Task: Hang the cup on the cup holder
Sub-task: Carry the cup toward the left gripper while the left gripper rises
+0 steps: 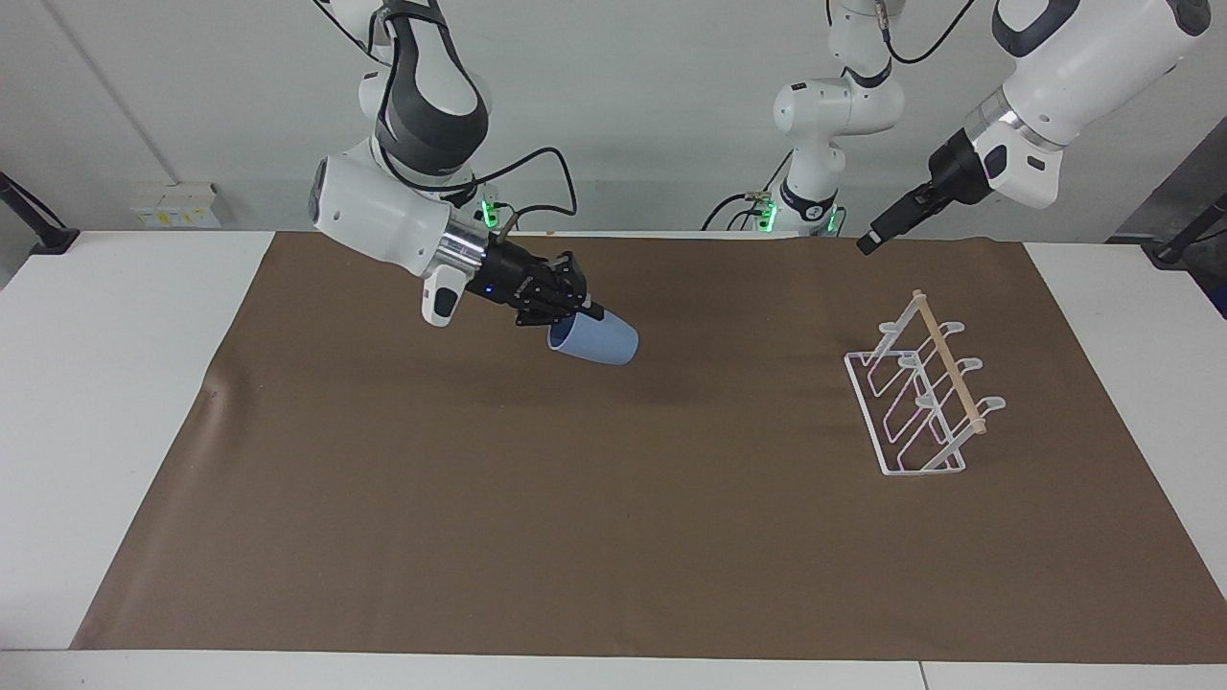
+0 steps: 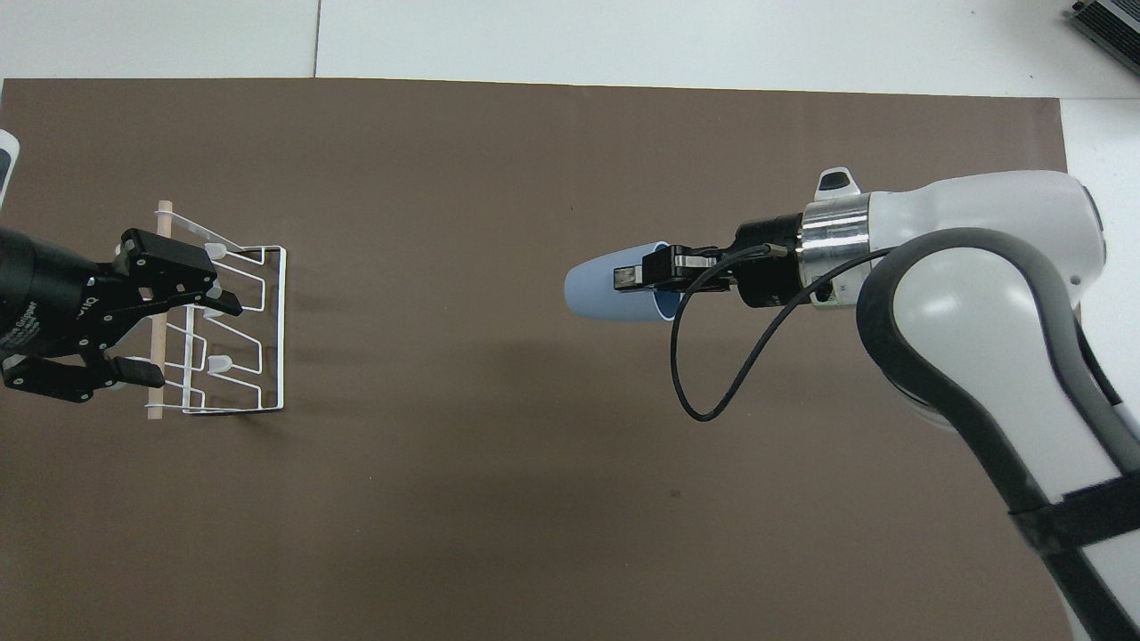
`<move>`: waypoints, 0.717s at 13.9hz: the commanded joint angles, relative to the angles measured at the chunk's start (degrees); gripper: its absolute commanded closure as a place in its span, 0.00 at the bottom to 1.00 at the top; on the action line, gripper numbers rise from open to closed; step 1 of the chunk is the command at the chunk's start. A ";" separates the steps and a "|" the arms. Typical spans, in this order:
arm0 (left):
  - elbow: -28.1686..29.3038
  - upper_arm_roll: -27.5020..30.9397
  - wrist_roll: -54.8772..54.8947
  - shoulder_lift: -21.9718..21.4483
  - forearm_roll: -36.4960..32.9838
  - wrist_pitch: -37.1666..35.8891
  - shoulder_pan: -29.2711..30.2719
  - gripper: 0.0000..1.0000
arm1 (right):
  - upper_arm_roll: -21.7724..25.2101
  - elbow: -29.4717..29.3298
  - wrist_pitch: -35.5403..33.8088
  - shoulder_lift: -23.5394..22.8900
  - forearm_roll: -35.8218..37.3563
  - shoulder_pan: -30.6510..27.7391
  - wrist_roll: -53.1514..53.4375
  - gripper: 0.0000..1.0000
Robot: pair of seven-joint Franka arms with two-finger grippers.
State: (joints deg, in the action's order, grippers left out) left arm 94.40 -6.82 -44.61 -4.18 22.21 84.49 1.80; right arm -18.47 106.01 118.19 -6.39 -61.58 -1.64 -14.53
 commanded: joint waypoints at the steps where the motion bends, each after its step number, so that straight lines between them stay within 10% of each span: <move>1: 0.16 -0.21 -8.19 -0.83 3.08 -0.20 0.12 0.00 | -3.93 0.34 3.69 1.81 -5.63 -0.73 3.08 1.00; 6: 6.22 0.22 -32.36 -3.20 17.49 8.82 1.45 0.00 | -16.49 -0.63 23.28 3.23 -16.80 -0.82 6.27 1.00; 10: 11.49 0.22 -32.91 -5.22 24.80 16.75 2.07 0.00 | -19.68 -1.25 25.34 5.24 -19.62 -0.73 10.20 1.00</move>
State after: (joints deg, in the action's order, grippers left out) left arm 101.05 -6.41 -76.42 -6.12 44.09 97.54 3.39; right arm -37.29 105.04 143.21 -2.49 -79.10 -1.46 -7.03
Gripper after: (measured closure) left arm 0.000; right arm 0.956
